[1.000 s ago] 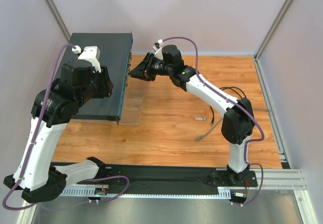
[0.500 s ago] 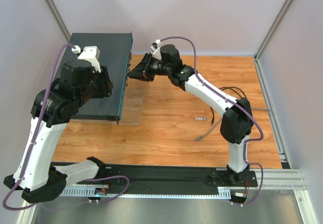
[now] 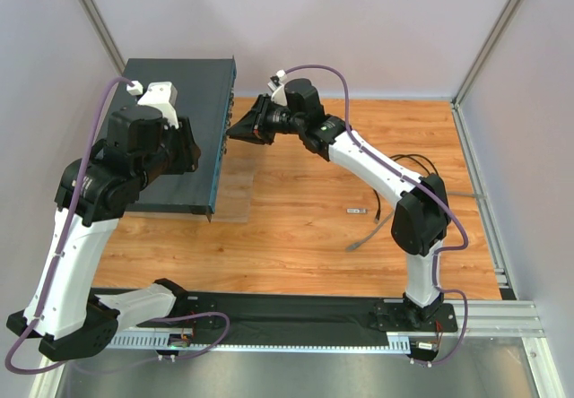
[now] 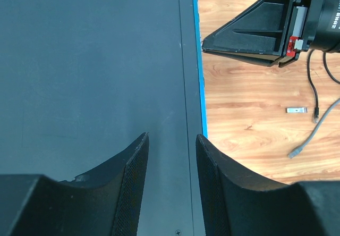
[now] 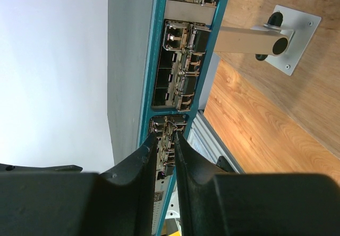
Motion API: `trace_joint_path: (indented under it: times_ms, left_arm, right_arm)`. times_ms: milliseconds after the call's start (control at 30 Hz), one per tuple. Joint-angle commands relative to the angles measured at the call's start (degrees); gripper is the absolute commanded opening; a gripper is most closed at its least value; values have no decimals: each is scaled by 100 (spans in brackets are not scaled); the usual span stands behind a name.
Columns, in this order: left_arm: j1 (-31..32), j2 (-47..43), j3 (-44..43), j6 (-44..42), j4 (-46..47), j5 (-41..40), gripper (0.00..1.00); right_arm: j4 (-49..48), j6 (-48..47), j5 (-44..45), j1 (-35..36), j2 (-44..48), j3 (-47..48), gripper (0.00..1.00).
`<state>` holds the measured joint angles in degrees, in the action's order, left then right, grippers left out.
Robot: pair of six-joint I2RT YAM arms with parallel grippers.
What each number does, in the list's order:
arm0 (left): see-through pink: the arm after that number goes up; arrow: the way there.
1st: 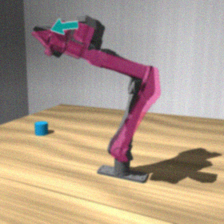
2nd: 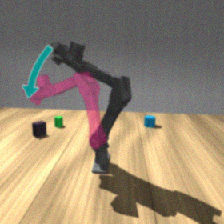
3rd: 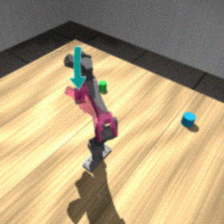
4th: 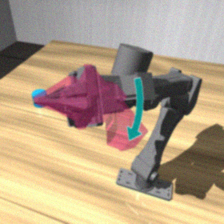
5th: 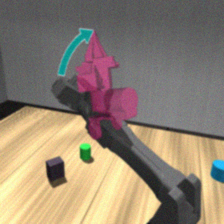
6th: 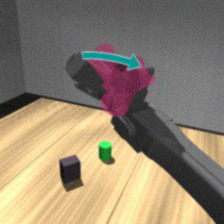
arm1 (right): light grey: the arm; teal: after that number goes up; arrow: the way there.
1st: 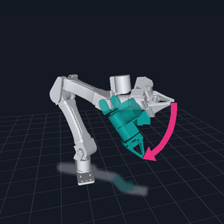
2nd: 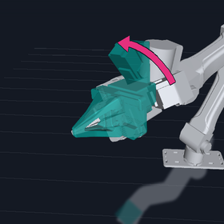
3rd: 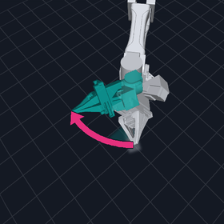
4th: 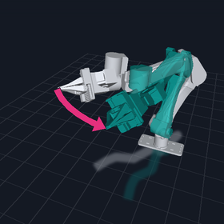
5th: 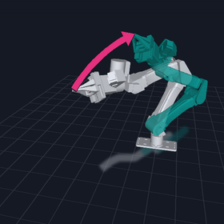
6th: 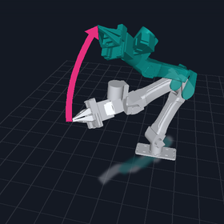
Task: Pull the plug from the switch port
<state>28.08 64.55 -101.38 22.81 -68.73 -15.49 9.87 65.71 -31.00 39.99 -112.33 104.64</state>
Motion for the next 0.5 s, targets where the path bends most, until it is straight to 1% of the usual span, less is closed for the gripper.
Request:
trace_joint_path:
  times_ms: [0,100,300,467]
  left_arm:
    - [-30,-66,22,13,149,81,49]
    - [-30,-74,22,13,149,72,49]
    - [-39,-75,31,13,140,89,49]
    - [-39,-75,40,31,140,98,49]
  right_arm:
    - [-160,-59,33,-17,-8,-13,20]
    - [-152,-76,42,-17,-8,-31,19]
    - [-205,-15,33,-17,-17,-67,15]
    - [-38,-67,50,-17,-113,82,13]
